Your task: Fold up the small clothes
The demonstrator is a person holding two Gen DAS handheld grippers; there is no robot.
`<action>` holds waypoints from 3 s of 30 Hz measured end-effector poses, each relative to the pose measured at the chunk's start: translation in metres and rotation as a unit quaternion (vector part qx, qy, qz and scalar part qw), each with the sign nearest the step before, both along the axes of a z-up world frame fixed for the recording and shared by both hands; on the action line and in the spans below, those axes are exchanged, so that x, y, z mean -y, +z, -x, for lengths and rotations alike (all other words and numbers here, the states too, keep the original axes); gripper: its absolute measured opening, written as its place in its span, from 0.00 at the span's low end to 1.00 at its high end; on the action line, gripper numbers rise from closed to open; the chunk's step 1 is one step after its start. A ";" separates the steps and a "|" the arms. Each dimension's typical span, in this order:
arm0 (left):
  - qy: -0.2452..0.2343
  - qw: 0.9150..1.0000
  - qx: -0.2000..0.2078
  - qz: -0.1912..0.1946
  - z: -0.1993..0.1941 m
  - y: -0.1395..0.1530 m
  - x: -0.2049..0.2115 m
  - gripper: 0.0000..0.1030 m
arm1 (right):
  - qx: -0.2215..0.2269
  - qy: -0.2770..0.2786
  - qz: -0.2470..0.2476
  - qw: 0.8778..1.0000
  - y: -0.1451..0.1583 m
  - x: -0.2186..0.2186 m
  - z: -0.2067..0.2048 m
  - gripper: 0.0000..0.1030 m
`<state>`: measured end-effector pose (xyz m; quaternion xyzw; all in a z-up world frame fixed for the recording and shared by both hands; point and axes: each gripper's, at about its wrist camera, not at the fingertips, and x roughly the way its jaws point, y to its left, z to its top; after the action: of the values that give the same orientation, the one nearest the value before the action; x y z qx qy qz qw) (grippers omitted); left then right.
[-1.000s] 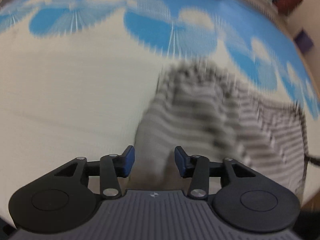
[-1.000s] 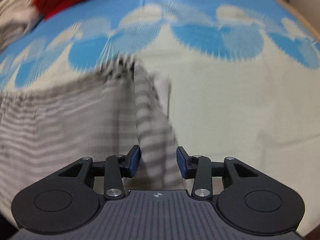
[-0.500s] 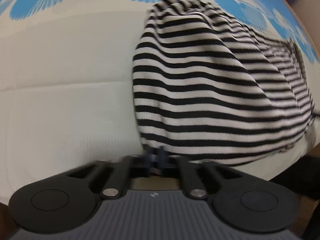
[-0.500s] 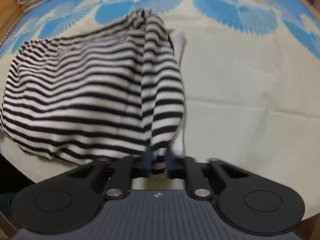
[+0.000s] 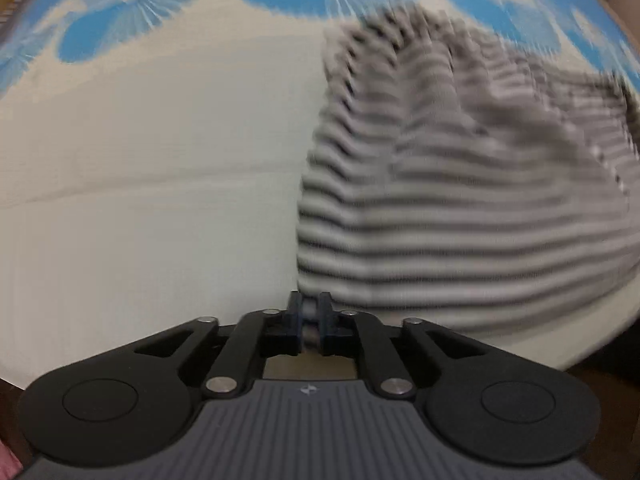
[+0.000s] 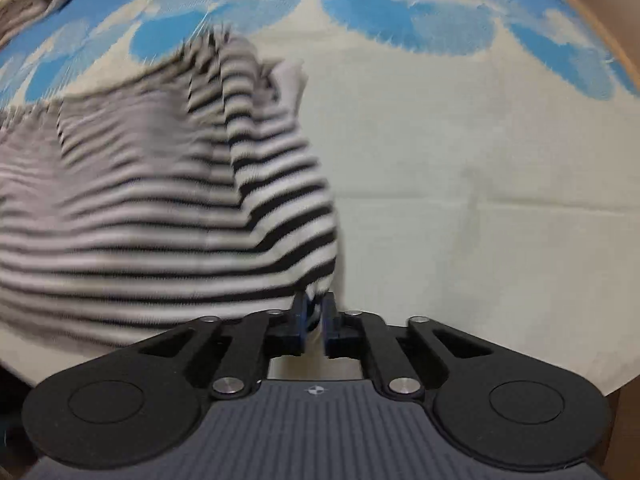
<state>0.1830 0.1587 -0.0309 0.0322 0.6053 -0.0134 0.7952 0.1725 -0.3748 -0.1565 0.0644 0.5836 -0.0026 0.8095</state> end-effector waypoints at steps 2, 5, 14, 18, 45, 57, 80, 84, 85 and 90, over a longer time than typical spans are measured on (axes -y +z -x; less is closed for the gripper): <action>0.018 0.999 0.035 0.033 -0.003 0.013 -0.002 0.15 | 0.040 -0.007 -0.001 0.999 0.009 -0.001 0.001 0.17; 0.011 0.995 0.060 0.073 -0.014 0.019 0.013 0.15 | 0.060 0.001 -0.028 0.998 0.007 -0.005 -0.003 0.25; -0.039 0.999 0.021 0.025 -0.028 -0.027 0.053 0.25 | -0.025 0.023 0.034 0.999 -0.029 -0.026 -0.017 0.17; 0.006 0.997 0.058 0.053 -0.038 -0.013 0.040 0.25 | 0.022 -0.030 0.009 0.999 -0.013 -0.014 -0.020 0.18; -0.049 0.990 0.097 0.092 -0.109 -0.028 0.112 0.28 | 0.096 -0.128 0.034 0.987 -0.015 -0.031 -0.103 0.24; 0.060 0.991 0.098 0.064 -0.109 -0.023 0.050 0.29 | 0.096 0.038 -0.133 0.986 0.011 -0.058 -0.067 0.41; -0.023 0.986 0.165 0.005 0.004 0.044 0.060 0.57 | 0.228 -0.092 -0.083 0.966 0.092 -0.005 0.047 0.59; -0.027 0.985 0.168 -0.041 0.020 0.038 0.057 0.57 | 0.221 -0.106 -0.084 0.966 0.087 -0.007 0.051 0.59; -0.025 0.985 0.166 -0.049 0.020 0.036 0.055 0.57 | 0.219 -0.109 -0.085 0.966 0.086 -0.006 0.050 0.59; 0.013 0.985 0.168 -0.036 0.017 0.038 0.035 0.57 | 0.217 -0.103 -0.075 0.968 0.083 -0.007 0.050 0.59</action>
<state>0.1664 0.1233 0.0069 0.0545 0.4633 0.0247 0.8842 0.1226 -0.3682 -0.0731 0.1836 0.3827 -0.0286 0.9050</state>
